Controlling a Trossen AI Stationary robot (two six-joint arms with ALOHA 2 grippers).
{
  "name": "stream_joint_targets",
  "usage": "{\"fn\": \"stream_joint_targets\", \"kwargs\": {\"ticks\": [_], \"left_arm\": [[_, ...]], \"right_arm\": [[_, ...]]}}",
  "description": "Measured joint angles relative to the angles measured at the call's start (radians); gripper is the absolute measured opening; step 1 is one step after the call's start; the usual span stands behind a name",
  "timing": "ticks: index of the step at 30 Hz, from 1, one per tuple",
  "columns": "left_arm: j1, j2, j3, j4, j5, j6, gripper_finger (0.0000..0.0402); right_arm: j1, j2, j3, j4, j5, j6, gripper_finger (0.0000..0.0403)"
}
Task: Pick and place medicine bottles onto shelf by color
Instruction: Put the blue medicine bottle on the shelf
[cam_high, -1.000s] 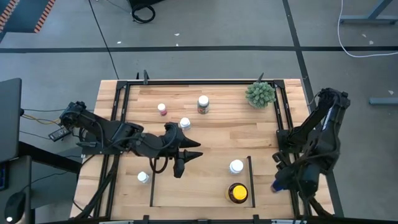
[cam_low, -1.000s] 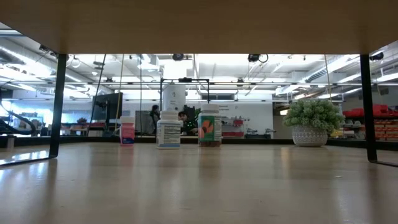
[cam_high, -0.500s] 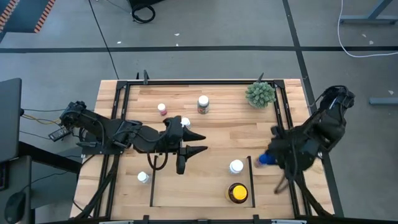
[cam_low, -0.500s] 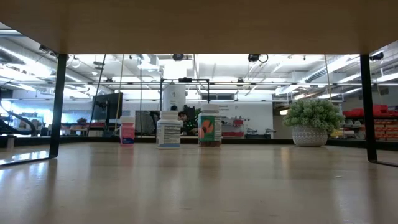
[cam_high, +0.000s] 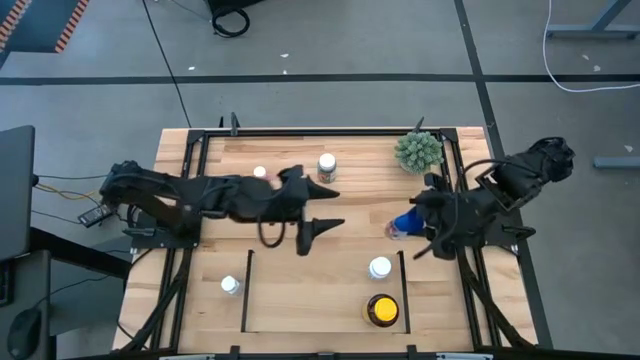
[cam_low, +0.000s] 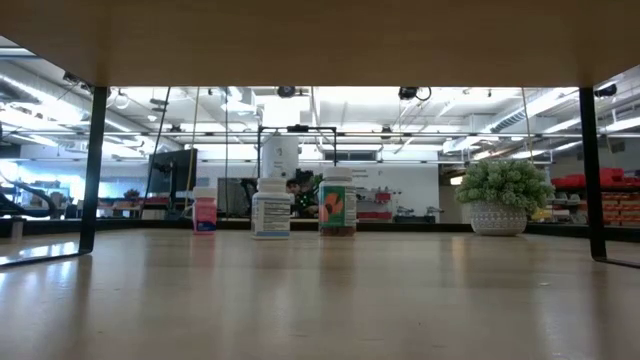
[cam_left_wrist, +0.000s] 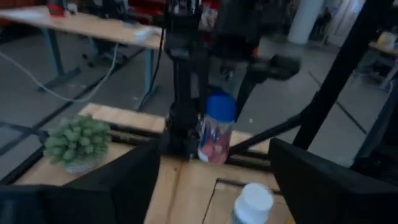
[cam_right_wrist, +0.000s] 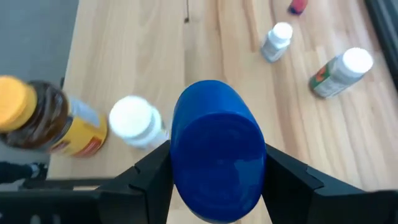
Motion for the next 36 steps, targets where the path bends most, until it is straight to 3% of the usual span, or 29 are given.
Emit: {"fn": "stream_joint_targets", "kwargs": {"ticks": [8, 20, 36], "left_arm": [[0.069, 0.108, 0.000, 0.053, 0.125, -0.016, 0.0329], [0.104, 0.198, 0.000, 0.109, 0.130, 0.041, 0.0329], [0.128, 0.223, 0.002, 0.155, 0.184, 0.064, 0.0329]], "right_arm": [[-0.097, 0.021, 0.000, 0.054, -0.002, -0.078, 0.0207], [-0.177, 0.047, 0.000, 0.154, -0.014, -0.143, 0.0207], [-0.202, 0.053, -0.001, 0.191, -0.028, -0.175, 0.0207]]}}
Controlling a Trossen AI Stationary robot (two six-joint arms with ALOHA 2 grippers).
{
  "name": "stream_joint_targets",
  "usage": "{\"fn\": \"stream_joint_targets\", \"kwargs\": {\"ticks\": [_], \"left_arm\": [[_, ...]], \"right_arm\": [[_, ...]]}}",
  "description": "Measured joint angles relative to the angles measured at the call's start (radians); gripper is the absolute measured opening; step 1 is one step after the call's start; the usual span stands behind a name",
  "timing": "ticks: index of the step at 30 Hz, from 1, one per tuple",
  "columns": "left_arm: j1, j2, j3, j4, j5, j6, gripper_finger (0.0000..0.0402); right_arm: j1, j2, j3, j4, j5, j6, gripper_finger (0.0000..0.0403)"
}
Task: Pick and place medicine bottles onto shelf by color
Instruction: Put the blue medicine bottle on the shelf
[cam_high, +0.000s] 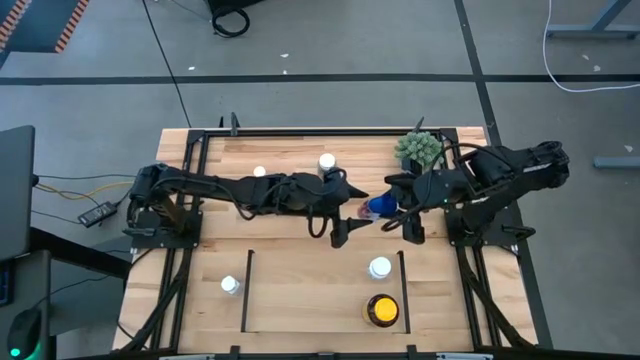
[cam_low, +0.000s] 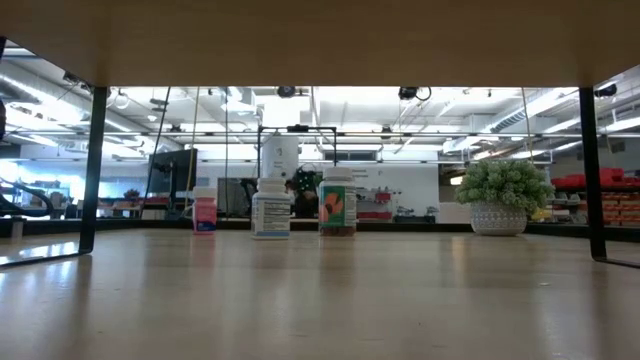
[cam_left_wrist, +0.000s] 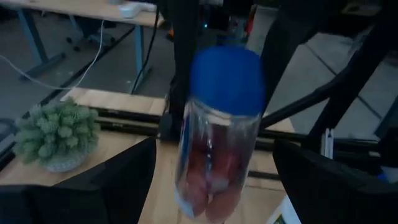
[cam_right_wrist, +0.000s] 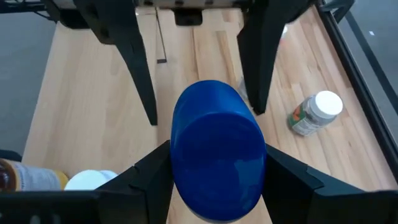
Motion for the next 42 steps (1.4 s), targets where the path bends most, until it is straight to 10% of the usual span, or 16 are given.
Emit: {"fn": "stream_joint_targets", "kwargs": {"ticks": [13, 42], "left_arm": [[0.002, 0.023, -0.002, 0.085, -0.002, -0.007, 0.0320], [-0.028, 0.023, -0.002, 0.025, -0.007, -0.058, 0.0164]], "right_arm": [[-0.004, 0.013, -0.003, 0.007, -0.030, 0.006, 0.0207], [-0.010, 0.034, -0.004, 0.028, -0.065, 0.030, 0.0220]]}}
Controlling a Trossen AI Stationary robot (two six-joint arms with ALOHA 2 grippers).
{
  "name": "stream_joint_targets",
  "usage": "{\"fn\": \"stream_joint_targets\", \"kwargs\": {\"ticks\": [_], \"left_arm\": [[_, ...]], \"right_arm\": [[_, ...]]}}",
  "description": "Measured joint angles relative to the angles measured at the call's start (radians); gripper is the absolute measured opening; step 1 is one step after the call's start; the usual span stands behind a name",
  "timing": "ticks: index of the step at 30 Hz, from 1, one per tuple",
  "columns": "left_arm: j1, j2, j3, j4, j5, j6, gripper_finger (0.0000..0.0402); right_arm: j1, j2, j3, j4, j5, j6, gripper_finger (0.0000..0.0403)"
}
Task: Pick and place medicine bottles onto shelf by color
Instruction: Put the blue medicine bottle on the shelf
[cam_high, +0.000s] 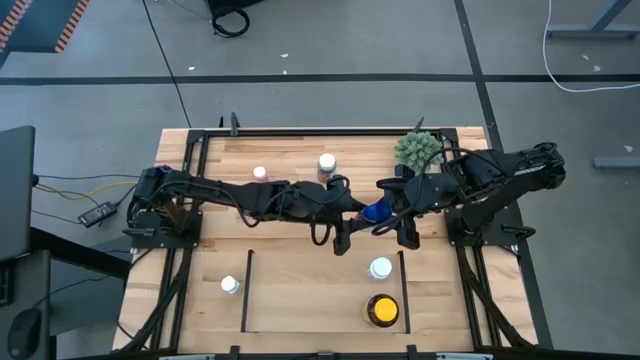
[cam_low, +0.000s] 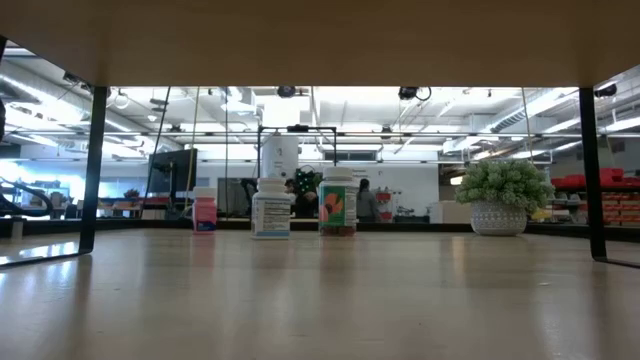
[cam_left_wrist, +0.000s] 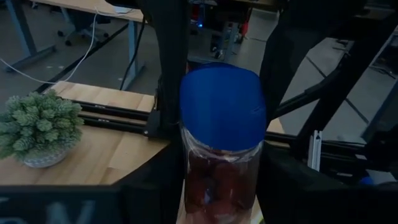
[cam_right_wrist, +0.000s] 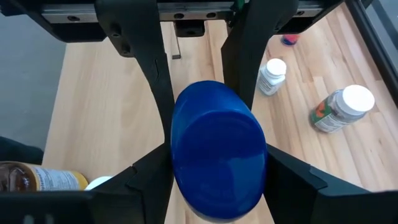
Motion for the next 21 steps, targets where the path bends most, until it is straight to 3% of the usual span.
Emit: {"fn": "stream_joint_targets", "kwargs": {"ticks": [9, 21], "left_arm": [[-0.009, 0.000, 0.000, 0.000, 0.000, -0.033, 0.0159], [-0.024, -0.002, 0.000, -0.022, 0.007, -0.058, 0.0160]], "right_arm": [[0.000, -0.006, 0.002, -0.007, -0.025, -0.007, 0.0220], [0.001, -0.017, 0.004, -0.035, -0.146, -0.140, 0.0220]]}}
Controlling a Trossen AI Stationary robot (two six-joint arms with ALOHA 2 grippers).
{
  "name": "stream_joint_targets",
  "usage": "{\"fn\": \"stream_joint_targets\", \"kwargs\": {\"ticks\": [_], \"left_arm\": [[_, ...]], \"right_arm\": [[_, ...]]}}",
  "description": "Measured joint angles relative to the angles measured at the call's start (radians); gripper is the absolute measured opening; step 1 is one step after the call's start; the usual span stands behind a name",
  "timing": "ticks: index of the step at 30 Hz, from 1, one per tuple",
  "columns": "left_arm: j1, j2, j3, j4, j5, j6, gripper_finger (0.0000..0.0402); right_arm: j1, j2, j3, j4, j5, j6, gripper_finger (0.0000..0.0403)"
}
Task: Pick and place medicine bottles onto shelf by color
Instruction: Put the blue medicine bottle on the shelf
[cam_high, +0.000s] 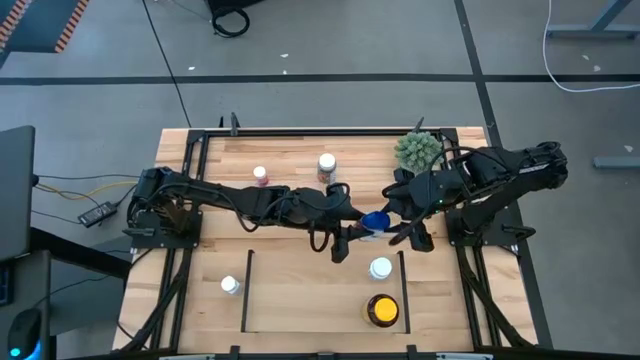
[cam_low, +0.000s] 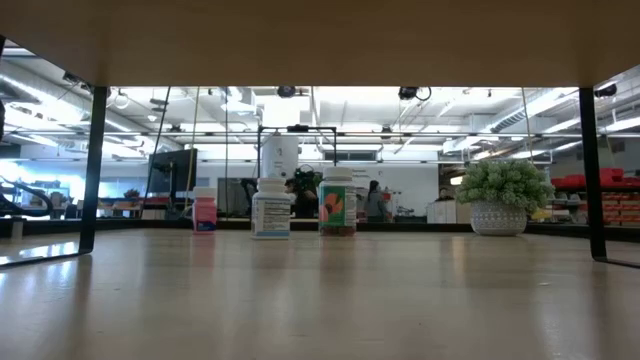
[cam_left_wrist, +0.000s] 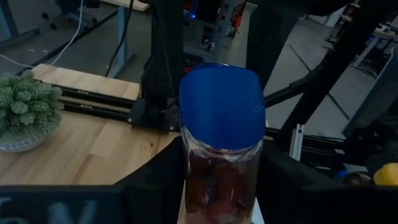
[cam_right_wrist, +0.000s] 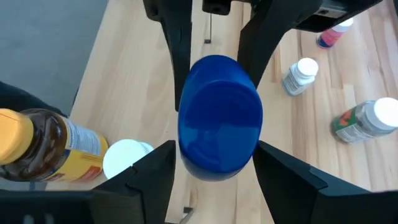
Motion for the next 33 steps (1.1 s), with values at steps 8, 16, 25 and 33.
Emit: {"fn": "stream_joint_targets", "kwargs": {"ticks": [8, 16, 25, 33], "left_arm": [[-0.009, -0.011, -0.001, -0.017, -0.020, -0.027, 0.0156], [-0.081, -0.056, -0.001, -0.043, -0.270, -0.048, 0.0144], [-0.241, -0.061, -0.015, -0.041, -0.630, -0.088, 0.0141], [-0.368, -0.047, -0.081, -0.043, -0.946, -0.310, 0.0149]], "right_arm": [[0.000, -0.031, 0.000, -0.089, 0.037, 0.008, 0.0220], [0.000, -0.100, 0.000, -0.144, 0.153, 0.087, 0.0220], [0.000, -0.157, 0.000, -0.154, 0.210, 0.169, 0.0220], [0.000, -0.160, 0.000, -0.153, 0.210, 0.132, 0.0220]]}}
